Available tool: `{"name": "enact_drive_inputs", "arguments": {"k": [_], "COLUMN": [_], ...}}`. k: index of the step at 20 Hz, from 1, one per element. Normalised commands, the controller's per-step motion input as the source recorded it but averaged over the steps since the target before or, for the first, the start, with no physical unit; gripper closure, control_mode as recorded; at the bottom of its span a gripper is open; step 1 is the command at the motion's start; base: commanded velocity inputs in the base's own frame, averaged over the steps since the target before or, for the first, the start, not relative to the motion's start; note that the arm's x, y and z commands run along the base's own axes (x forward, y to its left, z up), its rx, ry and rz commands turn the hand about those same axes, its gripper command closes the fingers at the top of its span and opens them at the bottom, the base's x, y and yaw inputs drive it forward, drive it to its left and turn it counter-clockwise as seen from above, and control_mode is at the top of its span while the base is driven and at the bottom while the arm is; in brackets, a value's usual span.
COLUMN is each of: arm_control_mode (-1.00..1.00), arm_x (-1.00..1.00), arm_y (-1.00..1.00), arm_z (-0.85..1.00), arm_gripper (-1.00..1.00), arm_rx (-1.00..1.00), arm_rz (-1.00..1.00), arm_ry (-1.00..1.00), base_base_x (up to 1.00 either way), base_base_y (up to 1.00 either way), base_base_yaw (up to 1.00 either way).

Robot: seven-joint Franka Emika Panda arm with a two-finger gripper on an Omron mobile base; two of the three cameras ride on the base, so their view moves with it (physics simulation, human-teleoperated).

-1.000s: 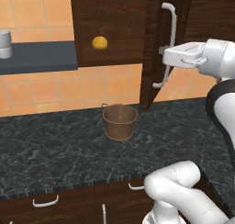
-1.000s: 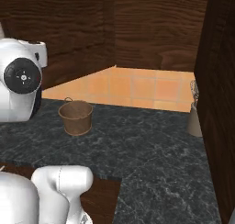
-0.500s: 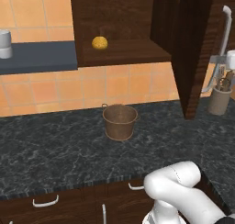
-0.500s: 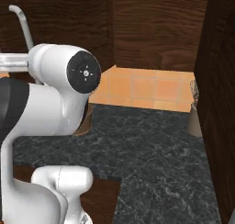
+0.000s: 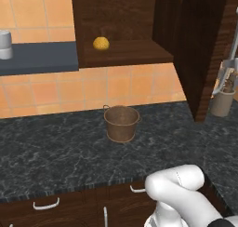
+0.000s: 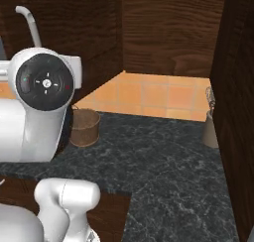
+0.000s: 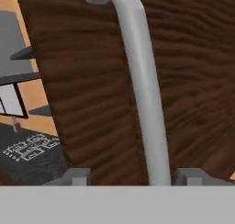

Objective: Open the cabinet, pick up the bread from the cabinet and place it in the basket. Then move the basket to the dining counter.

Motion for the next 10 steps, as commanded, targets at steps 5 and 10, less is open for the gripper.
{"name": "enact_drive_inputs", "arguments": {"k": [5,10], "arm_control_mode": [-1.00,-1.00], "arm_x": [-0.95,-0.99], "arm_y": [0.26,0.00], "arm_z": [0.25,0.48], "arm_gripper": [-1.00,-1.00], "arm_rx": [-0.31,-0.11], "arm_rz": [-0.31,-0.25], "arm_ry": [0.01,0.08], "base_base_x": [0.00,0.00], "base_base_y": [0.00,0.00], "base_base_yaw": [0.00,0.00]}}
